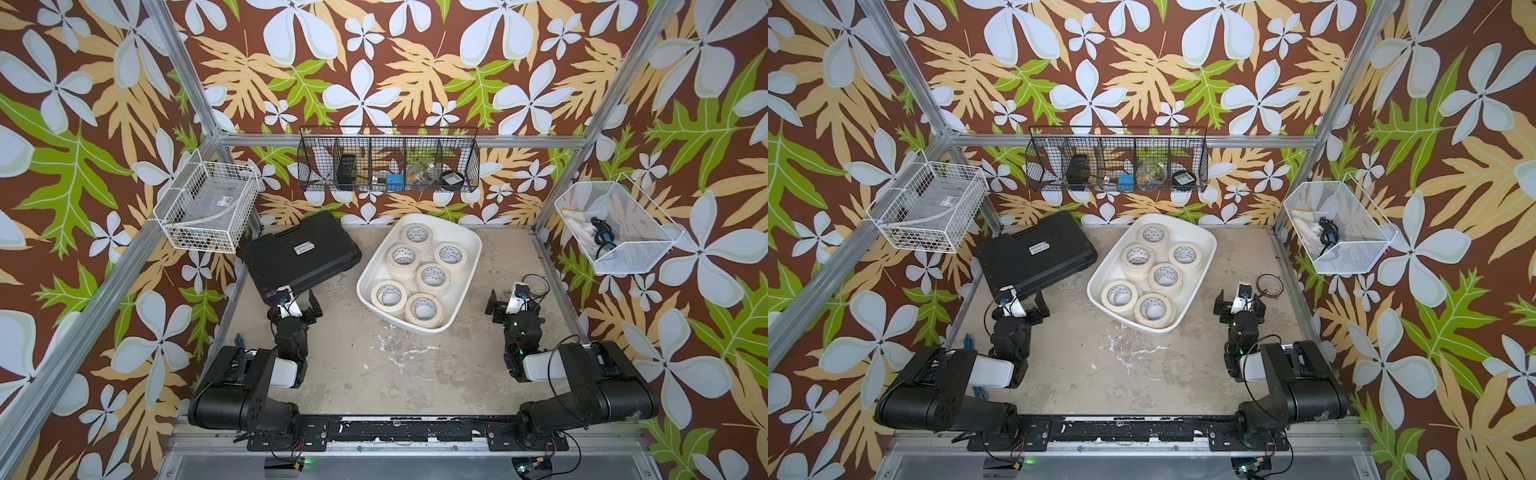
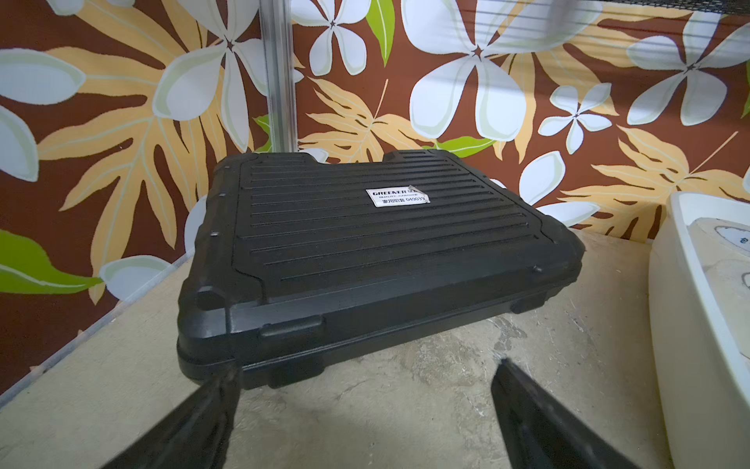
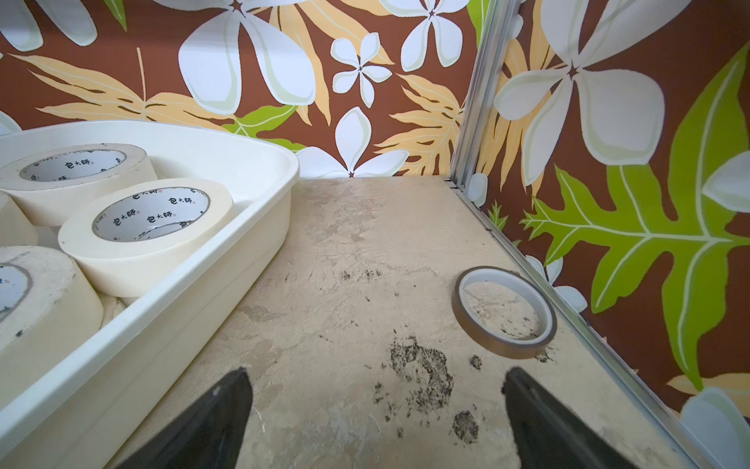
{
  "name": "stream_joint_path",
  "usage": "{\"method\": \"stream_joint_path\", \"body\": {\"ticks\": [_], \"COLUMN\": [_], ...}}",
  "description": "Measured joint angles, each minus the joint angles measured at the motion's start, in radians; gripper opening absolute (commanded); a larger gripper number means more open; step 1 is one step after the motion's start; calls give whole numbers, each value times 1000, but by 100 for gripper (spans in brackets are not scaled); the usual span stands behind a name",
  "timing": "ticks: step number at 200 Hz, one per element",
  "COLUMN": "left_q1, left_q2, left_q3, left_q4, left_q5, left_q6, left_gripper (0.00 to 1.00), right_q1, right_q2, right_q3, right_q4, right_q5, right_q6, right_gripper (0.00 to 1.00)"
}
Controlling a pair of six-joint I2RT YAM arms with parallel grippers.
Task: Take out the art tape in the storage box
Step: Move the storage box to the center of the board.
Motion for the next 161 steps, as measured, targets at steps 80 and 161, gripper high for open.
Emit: {"method": "stream_joint_path", "body": {"ticks": [80,161], "left_q1": [0,-19], "left_q2": [0,-180], "left_q3": [0,-55], "left_q4": [0,-17], "left_q5": [0,-16], "left_q6": [0,6], "left_gripper": [100,100], "right_q1": [0,0], "right_q2": [0,-54], "right_q3": [0,25], "right_q4": [0,-66], "right_q5": [0,13], "right_q6": [0,5], "right_gripper": [100,100]}}
